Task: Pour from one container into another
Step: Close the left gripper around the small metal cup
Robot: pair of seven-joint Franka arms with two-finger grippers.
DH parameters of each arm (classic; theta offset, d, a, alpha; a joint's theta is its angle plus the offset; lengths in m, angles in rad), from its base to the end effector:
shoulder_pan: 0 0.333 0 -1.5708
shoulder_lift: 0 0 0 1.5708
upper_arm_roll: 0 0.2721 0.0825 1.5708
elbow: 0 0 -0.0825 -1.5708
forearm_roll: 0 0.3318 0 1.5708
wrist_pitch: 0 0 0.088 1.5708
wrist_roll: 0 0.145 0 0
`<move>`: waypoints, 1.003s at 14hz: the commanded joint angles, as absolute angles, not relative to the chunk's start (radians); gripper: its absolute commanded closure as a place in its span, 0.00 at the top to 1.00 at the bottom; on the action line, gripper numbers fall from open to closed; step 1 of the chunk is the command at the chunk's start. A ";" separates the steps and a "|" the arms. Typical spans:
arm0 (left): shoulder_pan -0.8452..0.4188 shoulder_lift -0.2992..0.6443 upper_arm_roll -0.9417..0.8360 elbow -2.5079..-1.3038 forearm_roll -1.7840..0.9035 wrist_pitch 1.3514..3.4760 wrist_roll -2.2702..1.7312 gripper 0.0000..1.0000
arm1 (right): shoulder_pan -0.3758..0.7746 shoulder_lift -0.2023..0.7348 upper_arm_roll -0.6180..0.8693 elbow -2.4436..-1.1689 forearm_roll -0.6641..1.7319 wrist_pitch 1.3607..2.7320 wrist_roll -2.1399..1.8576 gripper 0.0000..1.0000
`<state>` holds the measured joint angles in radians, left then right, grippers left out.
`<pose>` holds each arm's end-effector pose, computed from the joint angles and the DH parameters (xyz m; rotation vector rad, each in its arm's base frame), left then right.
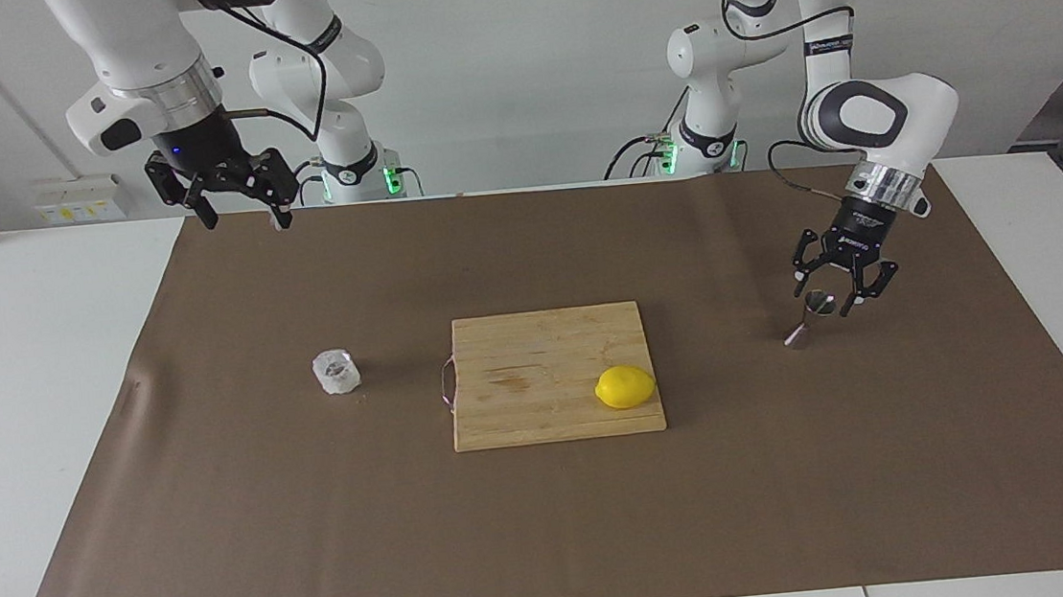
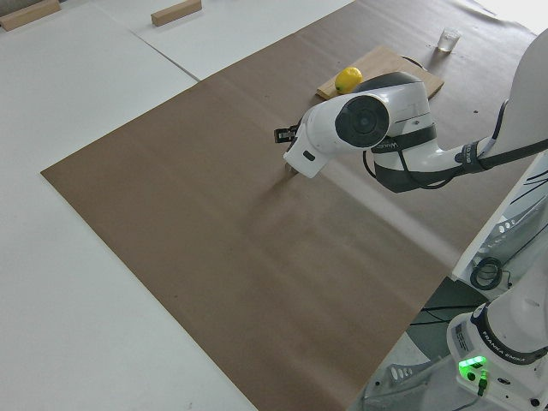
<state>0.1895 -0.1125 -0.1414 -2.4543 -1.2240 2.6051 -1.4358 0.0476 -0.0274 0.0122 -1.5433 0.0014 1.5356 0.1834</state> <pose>0.4682 0.0246 0.3223 0.7696 2.2973 -0.3598 0.4917 0.0297 0.5646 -3.1320 0.1937 -0.0305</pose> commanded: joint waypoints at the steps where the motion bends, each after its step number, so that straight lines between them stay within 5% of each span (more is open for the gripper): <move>1: 0.170 -0.121 -0.138 -2.471 -1.241 2.637 -1.447 0.63 | 0.040 -0.031 0.017 -1.537 -0.003 1.520 0.178 1.00; 7: 0.169 -0.121 -0.138 -2.471 -1.241 2.637 -1.447 0.46 | 0.040 -0.031 0.017 -1.537 -0.003 1.520 0.178 1.00; 14: 0.161 -0.117 -0.138 -2.468 -1.241 2.643 -1.447 0.05 | 0.040 -0.031 0.017 -1.537 -0.003 1.520 0.178 1.00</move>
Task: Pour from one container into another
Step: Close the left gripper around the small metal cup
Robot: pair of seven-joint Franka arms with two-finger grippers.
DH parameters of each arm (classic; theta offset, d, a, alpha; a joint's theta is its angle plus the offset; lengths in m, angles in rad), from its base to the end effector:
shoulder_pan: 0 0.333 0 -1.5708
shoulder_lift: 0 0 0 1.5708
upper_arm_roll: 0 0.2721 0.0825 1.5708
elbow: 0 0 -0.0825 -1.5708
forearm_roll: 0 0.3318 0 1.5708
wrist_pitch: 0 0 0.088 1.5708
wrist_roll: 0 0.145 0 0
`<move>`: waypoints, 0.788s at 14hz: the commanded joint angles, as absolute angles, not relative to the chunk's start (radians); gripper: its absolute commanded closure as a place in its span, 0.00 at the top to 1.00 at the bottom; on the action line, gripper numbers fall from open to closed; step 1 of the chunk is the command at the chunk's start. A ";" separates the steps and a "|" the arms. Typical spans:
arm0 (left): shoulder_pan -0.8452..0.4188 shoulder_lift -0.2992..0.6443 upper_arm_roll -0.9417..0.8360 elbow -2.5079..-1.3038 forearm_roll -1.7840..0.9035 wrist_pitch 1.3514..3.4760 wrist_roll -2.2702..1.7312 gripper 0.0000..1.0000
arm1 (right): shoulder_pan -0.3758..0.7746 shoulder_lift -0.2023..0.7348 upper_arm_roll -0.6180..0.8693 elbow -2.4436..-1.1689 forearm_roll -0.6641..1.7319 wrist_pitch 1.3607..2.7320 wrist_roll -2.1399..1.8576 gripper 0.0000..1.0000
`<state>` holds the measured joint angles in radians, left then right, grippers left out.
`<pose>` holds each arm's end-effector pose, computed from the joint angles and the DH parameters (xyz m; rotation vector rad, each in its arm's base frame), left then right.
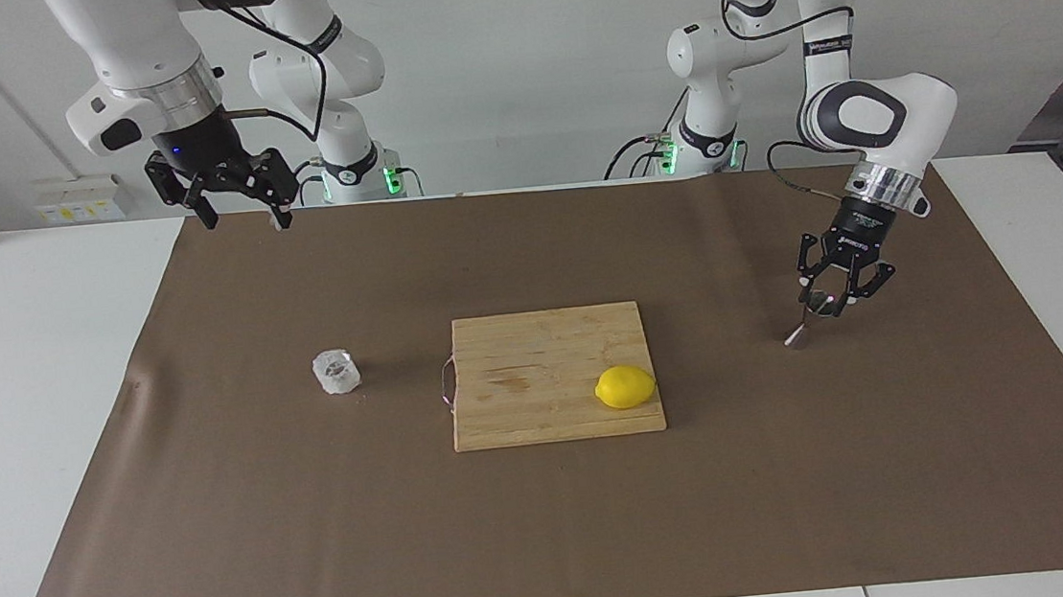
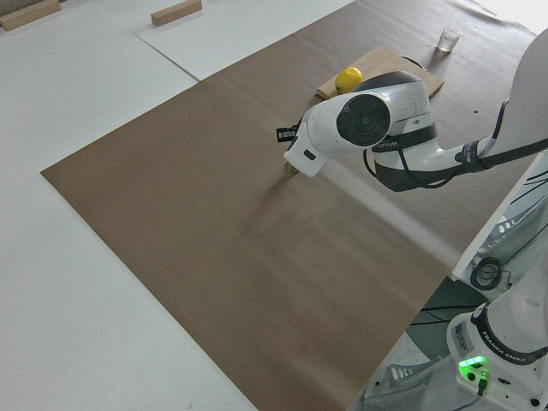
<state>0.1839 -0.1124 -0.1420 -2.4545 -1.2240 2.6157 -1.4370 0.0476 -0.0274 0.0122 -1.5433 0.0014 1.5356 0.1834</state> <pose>0.4687 0.0234 0.3226 0.7708 2.2977 -0.3505 0.4917 0.0297 0.5646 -3.1320 0.1937 -0.0305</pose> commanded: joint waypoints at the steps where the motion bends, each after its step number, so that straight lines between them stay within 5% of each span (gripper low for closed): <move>1: 0.161 -0.117 -0.137 -2.467 -1.239 2.642 -1.445 0.00 | 0.040 -0.031 0.017 -1.537 -0.003 1.522 0.178 1.00; 11: 0.161 -0.132 -0.144 -2.369 -1.224 2.493 -1.473 0.00 | 0.040 -0.031 0.017 -1.537 -0.003 1.520 0.178 1.00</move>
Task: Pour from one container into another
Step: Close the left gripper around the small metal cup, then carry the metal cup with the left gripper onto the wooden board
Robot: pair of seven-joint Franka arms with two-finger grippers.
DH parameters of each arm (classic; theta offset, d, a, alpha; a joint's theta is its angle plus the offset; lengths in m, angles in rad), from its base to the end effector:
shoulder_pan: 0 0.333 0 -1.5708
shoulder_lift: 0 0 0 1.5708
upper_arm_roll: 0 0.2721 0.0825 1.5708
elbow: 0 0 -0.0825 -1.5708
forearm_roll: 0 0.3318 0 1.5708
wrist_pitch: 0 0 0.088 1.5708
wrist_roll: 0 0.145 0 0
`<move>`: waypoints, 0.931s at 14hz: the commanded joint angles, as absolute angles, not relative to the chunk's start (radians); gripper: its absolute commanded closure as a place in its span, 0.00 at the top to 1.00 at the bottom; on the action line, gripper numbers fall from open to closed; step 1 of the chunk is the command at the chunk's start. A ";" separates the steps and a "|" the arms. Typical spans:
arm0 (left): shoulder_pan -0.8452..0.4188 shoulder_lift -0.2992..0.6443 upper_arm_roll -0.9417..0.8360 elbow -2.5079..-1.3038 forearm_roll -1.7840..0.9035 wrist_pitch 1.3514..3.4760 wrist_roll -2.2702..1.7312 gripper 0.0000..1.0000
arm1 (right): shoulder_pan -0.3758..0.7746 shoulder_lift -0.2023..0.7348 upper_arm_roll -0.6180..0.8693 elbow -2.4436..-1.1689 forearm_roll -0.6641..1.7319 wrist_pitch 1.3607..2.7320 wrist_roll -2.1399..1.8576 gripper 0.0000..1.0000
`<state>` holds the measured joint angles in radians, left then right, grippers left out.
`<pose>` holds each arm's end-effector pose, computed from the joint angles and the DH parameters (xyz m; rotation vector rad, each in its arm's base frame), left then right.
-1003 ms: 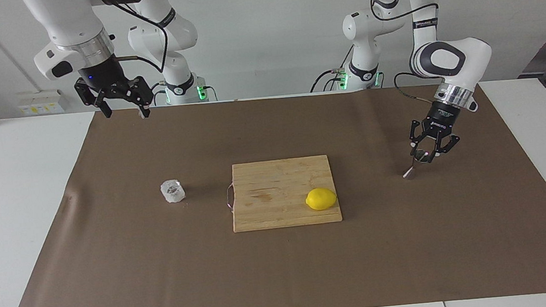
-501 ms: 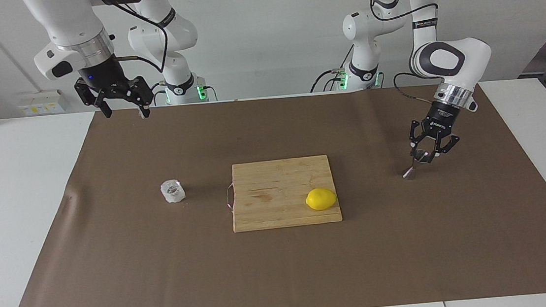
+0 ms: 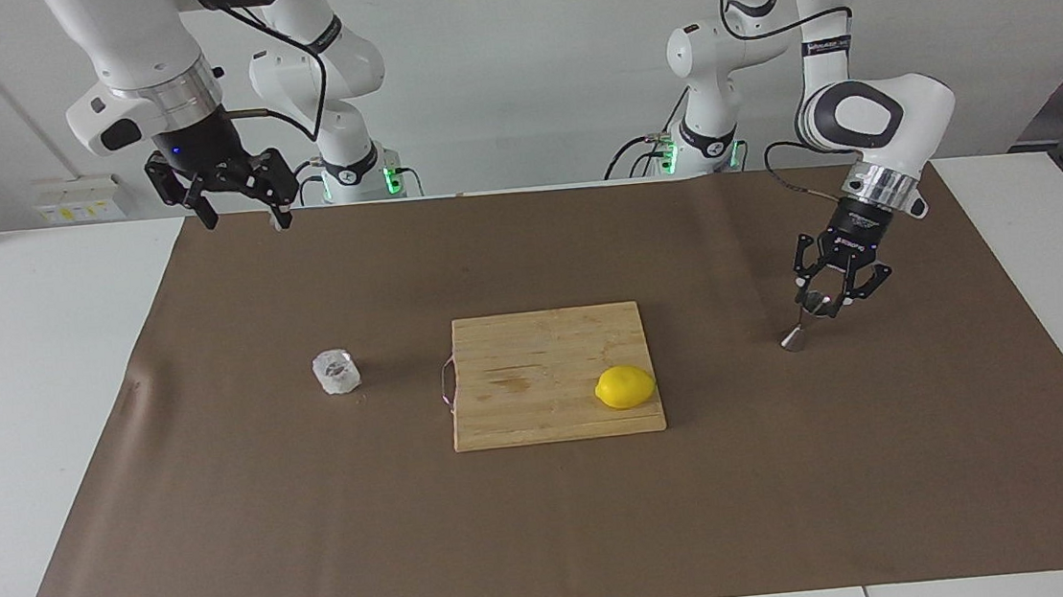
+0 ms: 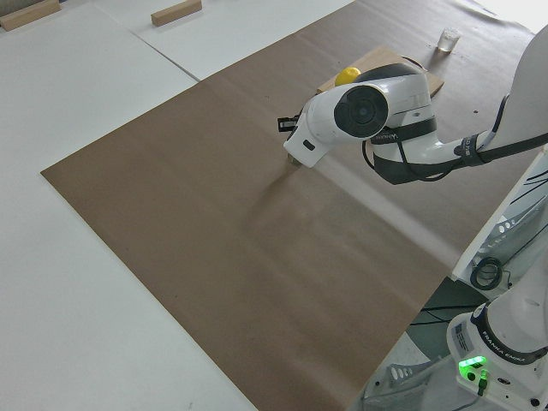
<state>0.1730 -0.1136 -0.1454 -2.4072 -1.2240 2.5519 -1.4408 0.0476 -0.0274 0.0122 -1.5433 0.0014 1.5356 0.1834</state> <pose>0.4799 0.0065 0.3404 0.8154 2.2414 -0.4098 0.4917 0.0297 0.5646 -3.1320 0.1937 -0.0305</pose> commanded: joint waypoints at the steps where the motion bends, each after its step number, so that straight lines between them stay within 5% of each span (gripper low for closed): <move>1: 0.149 -0.149 -0.149 -2.358 -1.221 2.471 -1.473 0.00 | 0.040 -0.031 0.017 -1.537 -0.003 1.520 0.178 1.00; 10: -0.147 -0.123 -0.178 -2.143 -1.028 2.456 -1.882 0.00 | 0.040 -0.031 0.017 -1.537 -0.003 1.522 0.178 1.00; 13: -0.344 -0.092 -0.183 -2.141 -1.084 2.699 -1.905 0.00 | 0.040 -0.031 0.017 -1.537 -0.003 1.522 0.178 1.00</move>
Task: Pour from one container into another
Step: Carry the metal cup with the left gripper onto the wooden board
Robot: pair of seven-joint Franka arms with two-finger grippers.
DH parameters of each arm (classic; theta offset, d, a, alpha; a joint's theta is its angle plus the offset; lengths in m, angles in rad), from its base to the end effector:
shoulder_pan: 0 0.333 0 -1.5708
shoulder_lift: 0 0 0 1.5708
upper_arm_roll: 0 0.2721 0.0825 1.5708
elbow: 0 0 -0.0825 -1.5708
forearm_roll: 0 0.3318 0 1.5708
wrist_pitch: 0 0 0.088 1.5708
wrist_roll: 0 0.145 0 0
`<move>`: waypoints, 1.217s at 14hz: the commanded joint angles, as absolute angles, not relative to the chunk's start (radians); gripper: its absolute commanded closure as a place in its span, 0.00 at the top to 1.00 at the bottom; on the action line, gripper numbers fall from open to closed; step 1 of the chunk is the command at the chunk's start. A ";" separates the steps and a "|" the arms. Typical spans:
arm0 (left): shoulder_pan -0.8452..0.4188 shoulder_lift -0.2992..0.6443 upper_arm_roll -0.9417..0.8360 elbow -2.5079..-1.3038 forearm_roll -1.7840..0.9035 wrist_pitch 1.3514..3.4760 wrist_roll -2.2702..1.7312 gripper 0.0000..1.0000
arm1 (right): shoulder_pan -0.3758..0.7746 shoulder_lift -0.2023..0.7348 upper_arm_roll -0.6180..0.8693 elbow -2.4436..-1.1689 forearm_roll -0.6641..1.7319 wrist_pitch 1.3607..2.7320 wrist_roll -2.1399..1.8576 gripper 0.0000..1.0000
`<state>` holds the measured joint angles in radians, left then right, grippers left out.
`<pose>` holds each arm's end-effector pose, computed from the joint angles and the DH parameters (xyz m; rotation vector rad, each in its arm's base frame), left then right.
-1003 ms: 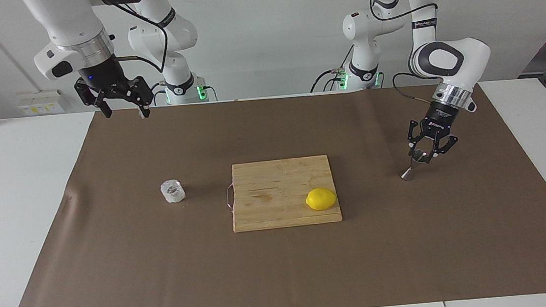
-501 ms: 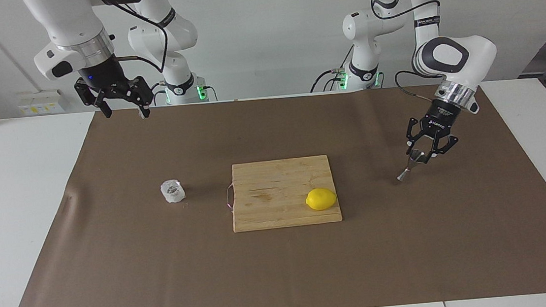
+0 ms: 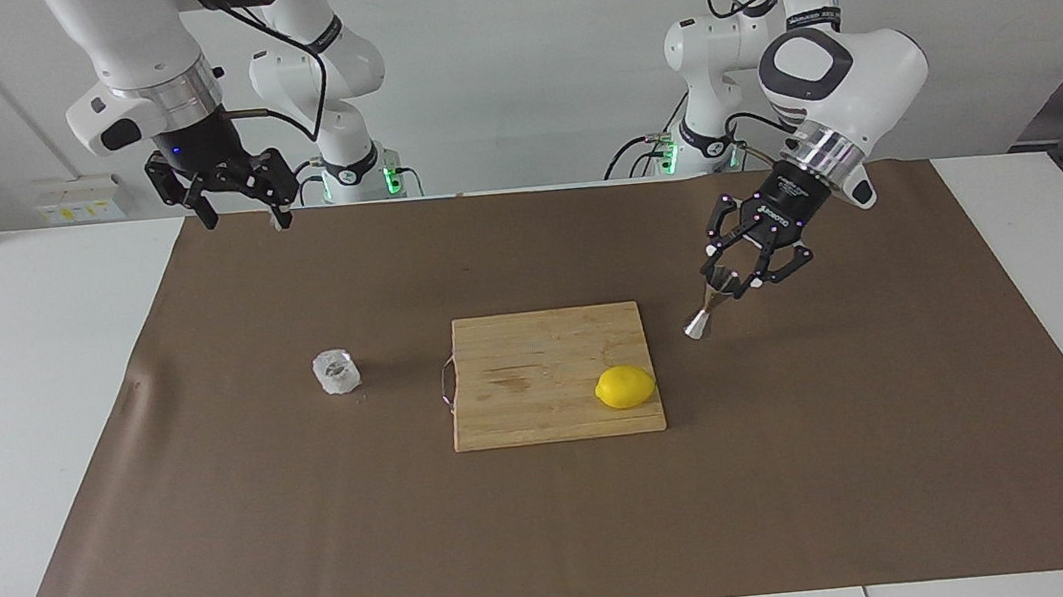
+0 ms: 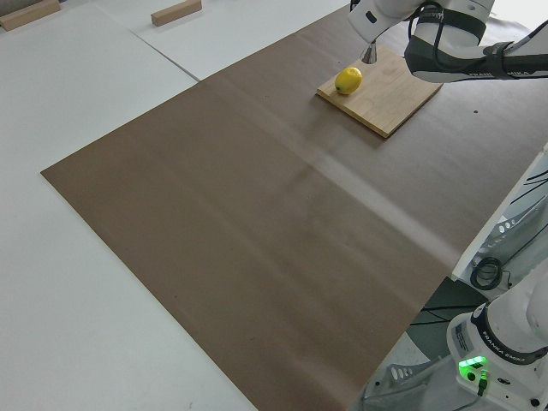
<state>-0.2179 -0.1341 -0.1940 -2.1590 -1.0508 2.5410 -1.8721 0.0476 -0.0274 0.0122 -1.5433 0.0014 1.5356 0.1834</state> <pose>0.4817 -0.2219 0.4622 1.0568 2.0757 -0.6238 0.4917 0.0297 0.5646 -3.1320 0.1937 -0.0305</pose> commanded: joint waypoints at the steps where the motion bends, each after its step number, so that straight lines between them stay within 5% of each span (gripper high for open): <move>1: -0.406 -0.071 -0.183 -2.141 -1.142 2.789 -1.904 0.00 | 0.040 -0.029 0.017 -1.537 -0.003 1.520 0.178 1.00; 10: -0.670 0.276 -0.205 -1.939 -1.187 3.160 -1.893 0.00 | 0.040 -0.031 0.017 -1.537 -0.003 1.520 0.178 1.00; 17: -0.727 0.316 -0.216 -1.944 -1.198 3.241 -1.893 0.00 | 0.040 -0.031 0.017 -1.537 -0.003 1.520 0.178 1.00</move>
